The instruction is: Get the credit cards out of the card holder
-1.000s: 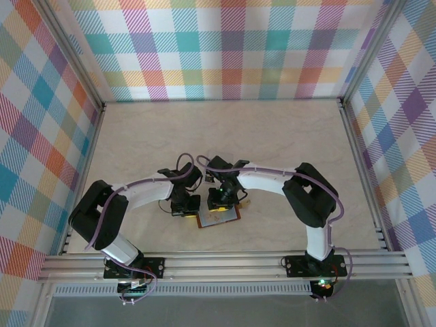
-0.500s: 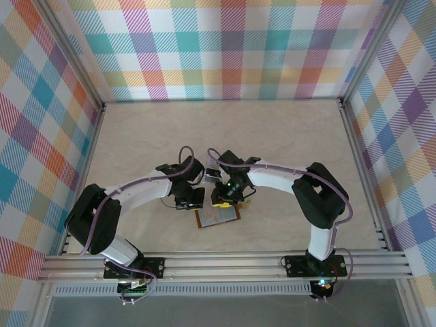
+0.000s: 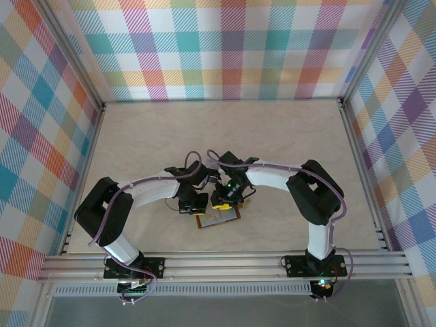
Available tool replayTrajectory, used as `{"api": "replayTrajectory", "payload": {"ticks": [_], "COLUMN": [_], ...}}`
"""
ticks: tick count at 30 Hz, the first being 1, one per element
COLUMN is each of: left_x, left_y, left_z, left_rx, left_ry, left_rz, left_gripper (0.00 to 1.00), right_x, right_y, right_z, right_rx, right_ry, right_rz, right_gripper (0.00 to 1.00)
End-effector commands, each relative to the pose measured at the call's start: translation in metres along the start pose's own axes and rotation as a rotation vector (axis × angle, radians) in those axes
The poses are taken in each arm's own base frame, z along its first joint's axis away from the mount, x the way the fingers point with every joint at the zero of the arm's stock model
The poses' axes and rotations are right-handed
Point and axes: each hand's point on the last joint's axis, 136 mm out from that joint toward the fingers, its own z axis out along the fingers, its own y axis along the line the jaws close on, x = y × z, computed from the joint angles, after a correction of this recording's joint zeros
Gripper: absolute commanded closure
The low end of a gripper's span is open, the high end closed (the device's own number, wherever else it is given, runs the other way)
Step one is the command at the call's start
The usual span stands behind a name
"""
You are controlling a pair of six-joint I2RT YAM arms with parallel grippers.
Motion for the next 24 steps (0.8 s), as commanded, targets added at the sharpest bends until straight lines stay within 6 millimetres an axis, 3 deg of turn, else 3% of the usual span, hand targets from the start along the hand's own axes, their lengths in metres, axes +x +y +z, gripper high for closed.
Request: {"api": "replayTrajectory", "payload": {"ticks": [1,11,24], "left_x": [0.017,0.02,0.02], "left_y": [0.031,0.034,0.035], "left_z": [0.016,0.021,0.02], "left_rx": [-0.136,-0.145,-0.148], "left_ry": [0.054,0.072,0.073], "left_rz": [0.001,0.001,0.006], "left_gripper": [1.0,1.0,1.0], "right_x": [0.0,0.006,0.011], "right_y": [0.003,0.024,0.047], "right_z": [0.006,0.007,-0.018], "right_rx": [-0.04,-0.207,-0.348], "right_ry": [0.028,0.052,0.004], "right_rz": [-0.012,-0.011,-0.026], "right_gripper": [0.68,0.71,0.78]}}
